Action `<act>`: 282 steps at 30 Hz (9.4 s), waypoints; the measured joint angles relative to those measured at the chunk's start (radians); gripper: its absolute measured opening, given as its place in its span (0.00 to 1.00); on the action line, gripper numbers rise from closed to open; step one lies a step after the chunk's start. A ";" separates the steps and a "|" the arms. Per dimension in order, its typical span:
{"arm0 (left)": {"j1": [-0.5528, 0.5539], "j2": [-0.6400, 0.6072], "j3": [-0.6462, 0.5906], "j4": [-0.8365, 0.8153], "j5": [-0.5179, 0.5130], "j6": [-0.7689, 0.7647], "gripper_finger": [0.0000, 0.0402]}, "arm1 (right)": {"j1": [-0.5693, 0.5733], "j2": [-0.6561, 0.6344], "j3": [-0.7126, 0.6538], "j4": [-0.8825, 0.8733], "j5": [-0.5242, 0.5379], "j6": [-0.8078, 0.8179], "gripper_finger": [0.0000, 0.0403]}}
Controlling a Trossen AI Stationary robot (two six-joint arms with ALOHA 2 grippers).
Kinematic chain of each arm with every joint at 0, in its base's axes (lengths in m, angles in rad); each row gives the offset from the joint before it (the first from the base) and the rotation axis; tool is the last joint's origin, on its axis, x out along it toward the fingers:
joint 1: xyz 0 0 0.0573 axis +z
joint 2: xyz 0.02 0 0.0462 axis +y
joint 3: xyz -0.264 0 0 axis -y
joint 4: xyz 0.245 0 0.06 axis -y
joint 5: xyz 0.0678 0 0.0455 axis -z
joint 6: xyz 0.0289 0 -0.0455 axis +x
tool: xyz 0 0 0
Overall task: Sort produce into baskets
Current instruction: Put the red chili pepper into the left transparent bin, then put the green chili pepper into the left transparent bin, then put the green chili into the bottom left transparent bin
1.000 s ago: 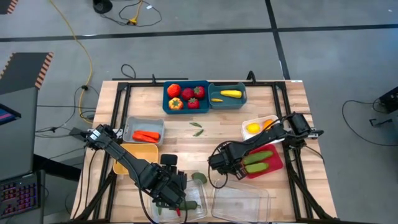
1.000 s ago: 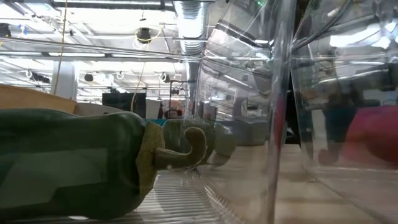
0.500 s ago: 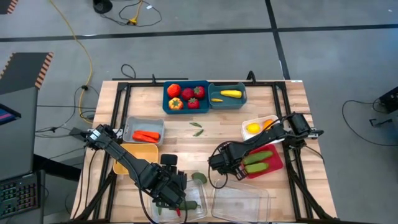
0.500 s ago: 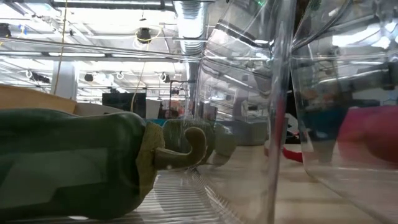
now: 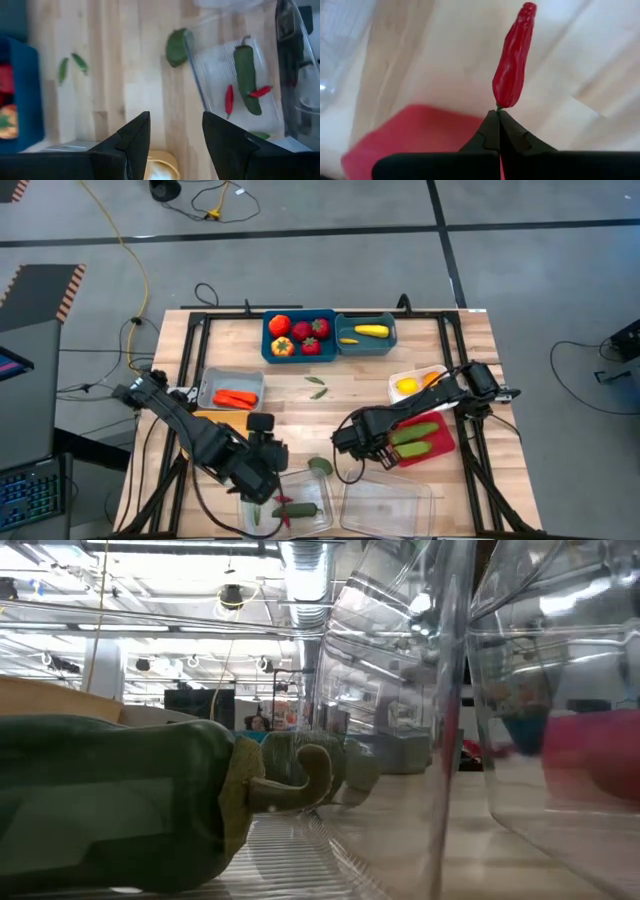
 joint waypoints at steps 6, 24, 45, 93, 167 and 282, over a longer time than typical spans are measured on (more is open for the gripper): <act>0.012 -0.079 0.000 -0.029 -0.067 0.069 0.42 | -0.001 0.000 0.146 -0.150 0.090 0.025 0.06; 0.351 -0.300 0.000 -0.009 -0.005 0.482 0.42 | 0.066 -0.002 0.431 0.130 0.127 0.123 0.07; 0.763 -0.214 0.000 0.101 0.361 0.834 0.42 | 0.131 0.000 0.431 0.481 -0.004 0.184 0.11; 0.820 0.308 0.000 0.170 0.448 0.914 0.42 | 0.231 -0.595 -0.161 0.366 0.330 0.569 0.28; 0.835 0.457 -0.068 0.284 0.397 0.904 0.04 | 0.182 -0.735 -0.282 0.403 0.373 0.513 0.28; 0.675 0.476 -0.073 0.385 0.153 0.437 0.67 | 0.115 -1.174 -0.667 0.636 0.441 0.454 0.28</act>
